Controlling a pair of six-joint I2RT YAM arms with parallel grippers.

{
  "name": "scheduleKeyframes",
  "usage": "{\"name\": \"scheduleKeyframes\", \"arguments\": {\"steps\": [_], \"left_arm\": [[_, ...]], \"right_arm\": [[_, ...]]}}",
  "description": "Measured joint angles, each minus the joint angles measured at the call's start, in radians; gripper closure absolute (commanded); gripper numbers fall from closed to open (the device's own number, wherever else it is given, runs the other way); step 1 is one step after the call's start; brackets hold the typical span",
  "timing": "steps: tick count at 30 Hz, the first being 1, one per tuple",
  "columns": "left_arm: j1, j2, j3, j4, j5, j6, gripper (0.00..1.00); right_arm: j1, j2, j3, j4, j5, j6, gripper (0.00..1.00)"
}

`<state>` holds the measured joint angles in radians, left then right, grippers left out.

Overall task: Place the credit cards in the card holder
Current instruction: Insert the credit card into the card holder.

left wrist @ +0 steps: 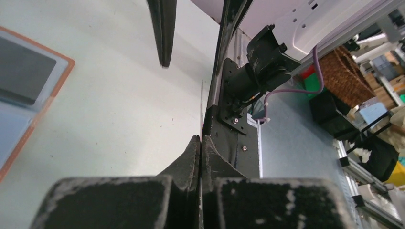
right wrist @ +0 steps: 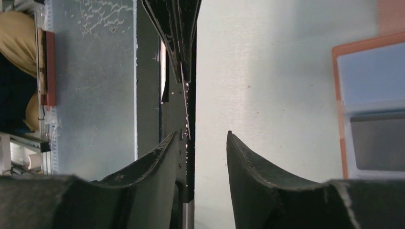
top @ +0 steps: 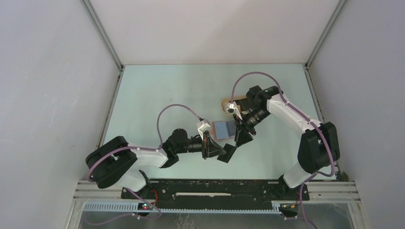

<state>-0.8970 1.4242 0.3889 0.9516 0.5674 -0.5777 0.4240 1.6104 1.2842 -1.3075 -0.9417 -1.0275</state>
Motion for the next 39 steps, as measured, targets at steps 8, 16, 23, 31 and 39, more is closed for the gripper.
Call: {"name": "scheduleKeyframes", "arguments": {"steps": [8,16,23,31,39], "left_arm": [[0.052,0.003,-0.139,0.296,-0.050,-0.145,1.00],[0.088,-0.014,-0.190,0.379,-0.127,-0.196,1.00],[0.091,-0.056,-0.197,0.402,-0.214,-0.221,1.00],[0.093,-0.060,-0.197,0.417,-0.278,-0.253,1.00],[0.093,-0.053,-0.186,0.426,-0.315,-0.298,1.00]], "right_arm": [[-0.058,-0.045,0.000,0.017,-0.043,0.013,0.46],[-0.090,-0.050,-0.001,0.045,-0.085,0.042,0.46],[-0.104,-0.051,-0.021,0.109,-0.140,0.114,0.48],[-0.120,-0.037,-0.031,0.166,-0.214,0.190,0.49],[-0.148,-0.004,-0.057,0.233,-0.299,0.275,0.49]]}}
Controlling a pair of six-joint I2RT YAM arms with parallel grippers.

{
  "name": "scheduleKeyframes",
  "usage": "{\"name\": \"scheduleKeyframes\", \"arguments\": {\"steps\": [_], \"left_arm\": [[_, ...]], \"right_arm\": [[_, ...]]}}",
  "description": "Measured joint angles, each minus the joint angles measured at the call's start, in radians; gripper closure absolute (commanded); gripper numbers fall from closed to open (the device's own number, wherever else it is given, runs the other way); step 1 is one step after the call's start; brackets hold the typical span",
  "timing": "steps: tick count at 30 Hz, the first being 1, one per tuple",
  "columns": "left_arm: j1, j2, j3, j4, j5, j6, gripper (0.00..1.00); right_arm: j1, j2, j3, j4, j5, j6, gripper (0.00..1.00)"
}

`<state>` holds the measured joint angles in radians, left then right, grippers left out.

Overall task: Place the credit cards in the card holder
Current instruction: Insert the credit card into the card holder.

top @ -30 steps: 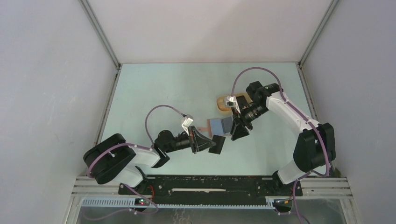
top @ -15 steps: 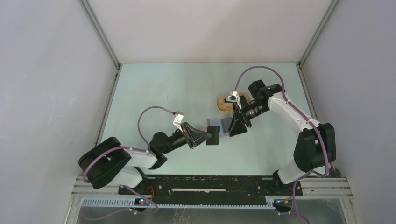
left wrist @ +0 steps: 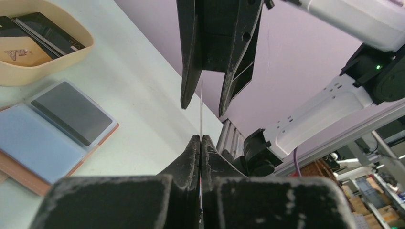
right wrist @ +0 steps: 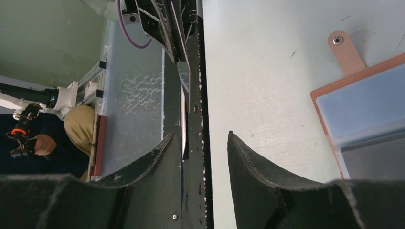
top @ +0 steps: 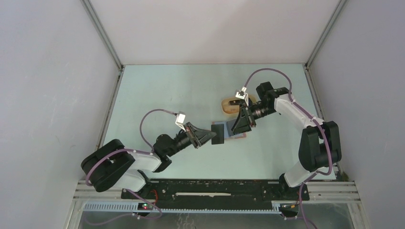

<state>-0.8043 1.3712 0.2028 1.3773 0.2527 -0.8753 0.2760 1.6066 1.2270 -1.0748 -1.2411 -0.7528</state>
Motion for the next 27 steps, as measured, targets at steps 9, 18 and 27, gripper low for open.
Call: {"name": "scheduleKeyframes", "arguments": {"steps": [9,18,27], "left_arm": [[-0.007,0.067,0.081,0.033,-0.026,-0.043,1.00],[-0.012,0.137,0.135,0.073,-0.044,-0.070,0.99],[0.014,0.144,0.135,0.082,0.024,-0.077,0.50]], "right_arm": [[0.012,0.001,-0.054,0.157,-0.077,0.165,0.52],[0.050,0.022,-0.054,0.184,-0.166,0.199,0.93],[0.053,0.063,-0.023,0.099,-0.163,0.141,1.00]]}}
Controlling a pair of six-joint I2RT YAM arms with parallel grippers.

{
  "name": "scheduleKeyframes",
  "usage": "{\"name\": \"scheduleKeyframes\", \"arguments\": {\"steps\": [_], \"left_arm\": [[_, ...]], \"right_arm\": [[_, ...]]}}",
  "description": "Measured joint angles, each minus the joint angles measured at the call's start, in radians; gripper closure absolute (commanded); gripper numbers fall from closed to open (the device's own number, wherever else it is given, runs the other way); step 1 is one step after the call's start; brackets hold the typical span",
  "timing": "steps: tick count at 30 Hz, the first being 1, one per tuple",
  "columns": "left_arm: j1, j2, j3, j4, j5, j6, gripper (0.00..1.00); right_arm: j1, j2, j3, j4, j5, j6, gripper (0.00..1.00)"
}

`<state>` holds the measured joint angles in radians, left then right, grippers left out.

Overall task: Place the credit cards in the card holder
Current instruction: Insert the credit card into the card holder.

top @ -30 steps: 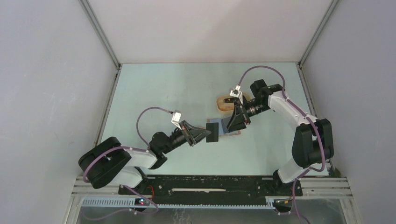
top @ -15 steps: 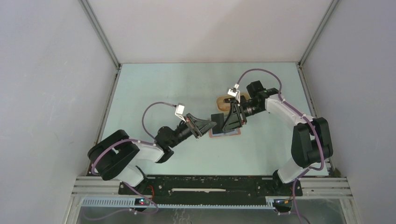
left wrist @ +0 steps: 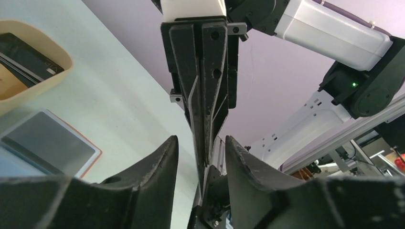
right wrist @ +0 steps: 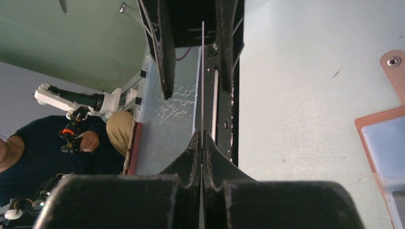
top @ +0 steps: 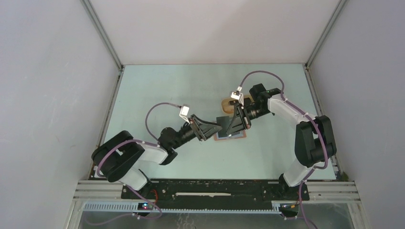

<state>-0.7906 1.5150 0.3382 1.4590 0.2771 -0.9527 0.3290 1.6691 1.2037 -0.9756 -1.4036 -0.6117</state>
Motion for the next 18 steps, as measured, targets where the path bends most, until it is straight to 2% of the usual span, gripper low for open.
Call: {"name": "scheduleKeyframes", "arguments": {"steps": [2,8,11,15,18], "left_arm": [[0.033,0.000,0.000,0.000,0.053,-0.005,0.44],[0.115,0.000,0.025,-0.003,0.234,-0.049,0.46],[0.117,-0.001,0.049,-0.018,0.290,-0.052,0.54],[0.117,-0.013,0.090,-0.120,0.332,-0.035,0.77],[0.120,-0.031,0.114,-0.227,0.340,-0.005,0.81]], "right_arm": [[0.002,0.006,0.018,-0.040,0.016,-0.046,1.00],[0.018,0.014,0.047,-0.122,0.046,-0.142,1.00],[0.026,0.027,0.052,-0.151,0.061,-0.169,1.00],[0.034,0.047,0.063,-0.179,0.078,-0.195,1.00],[0.035,0.048,0.064,-0.190,0.086,-0.206,1.00]]}}
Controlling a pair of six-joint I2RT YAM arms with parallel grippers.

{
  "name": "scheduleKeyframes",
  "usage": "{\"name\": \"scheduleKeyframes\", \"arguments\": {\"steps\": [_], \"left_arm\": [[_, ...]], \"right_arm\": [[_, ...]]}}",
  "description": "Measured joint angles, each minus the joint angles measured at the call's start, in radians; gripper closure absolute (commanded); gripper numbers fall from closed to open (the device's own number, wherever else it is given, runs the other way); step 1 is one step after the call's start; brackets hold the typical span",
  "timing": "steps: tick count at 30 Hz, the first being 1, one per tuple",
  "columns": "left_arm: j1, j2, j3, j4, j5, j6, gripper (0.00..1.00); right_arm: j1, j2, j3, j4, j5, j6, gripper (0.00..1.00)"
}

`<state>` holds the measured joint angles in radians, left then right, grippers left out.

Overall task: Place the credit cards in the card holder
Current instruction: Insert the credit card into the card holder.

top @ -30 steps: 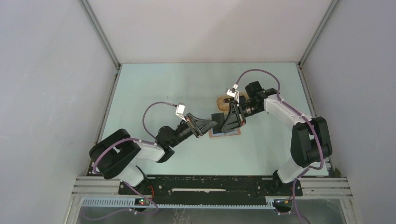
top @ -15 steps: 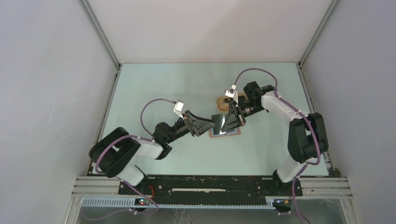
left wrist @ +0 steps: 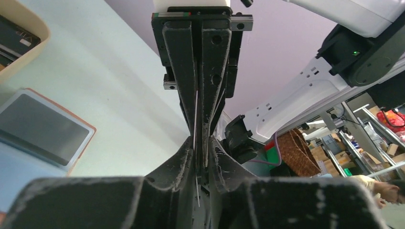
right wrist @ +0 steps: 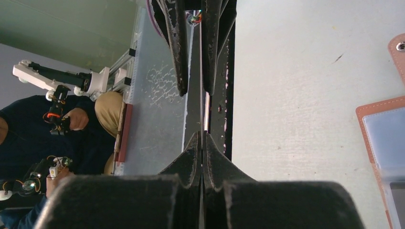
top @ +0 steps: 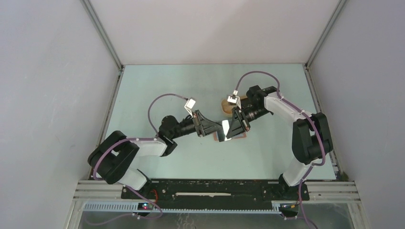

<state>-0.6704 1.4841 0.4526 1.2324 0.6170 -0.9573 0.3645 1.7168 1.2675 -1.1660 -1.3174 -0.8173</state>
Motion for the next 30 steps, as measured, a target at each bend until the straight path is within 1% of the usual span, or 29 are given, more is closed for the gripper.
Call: {"name": "scheduleKeyframes", "arguments": {"steps": [4,7,10,11,13,14,15,20,22,24,27,30], "left_arm": [[0.000,-0.019,0.024,-0.092,0.010,0.029,0.81],[0.003,-0.028,0.029,-0.127,0.018,0.042,0.79],[0.010,-0.028,0.032,-0.151,0.032,0.043,0.80],[0.013,-0.028,0.032,-0.154,0.039,0.044,0.83],[0.019,-0.028,0.032,-0.161,0.050,0.045,0.97],[0.022,-0.028,0.032,-0.166,0.054,0.046,1.00],[0.025,-0.028,0.032,-0.170,0.060,0.050,1.00],[0.030,-0.028,0.032,-0.181,0.072,0.060,1.00],[0.031,-0.028,0.032,-0.180,0.068,0.076,1.00],[0.033,-0.028,0.032,-0.180,0.060,0.091,1.00],[0.034,-0.018,0.025,-0.159,0.020,0.109,1.00],[0.034,0.044,0.006,-0.074,-0.043,0.092,1.00]], "right_arm": [[0.000,0.000,0.000,-0.003,0.010,-0.008,1.00],[0.000,0.000,0.000,-0.004,0.021,-0.011,1.00],[0.001,0.000,0.002,-0.005,0.037,-0.014,1.00],[0.001,0.000,0.002,-0.005,0.042,-0.015,1.00],[0.002,0.000,0.003,-0.005,0.055,-0.016,1.00],[0.003,0.000,0.003,-0.005,0.059,-0.016,1.00],[0.005,0.000,0.003,-0.005,0.062,-0.017,1.00],[0.011,0.000,0.005,-0.001,0.091,-0.019,0.68],[0.010,0.000,0.005,0.000,0.117,-0.022,0.60],[-0.001,-0.002,0.005,0.002,0.141,-0.022,0.57],[-0.040,-0.021,0.004,0.011,0.198,-0.022,0.56],[-0.110,-0.086,-0.015,0.071,0.266,0.001,0.58]]}}
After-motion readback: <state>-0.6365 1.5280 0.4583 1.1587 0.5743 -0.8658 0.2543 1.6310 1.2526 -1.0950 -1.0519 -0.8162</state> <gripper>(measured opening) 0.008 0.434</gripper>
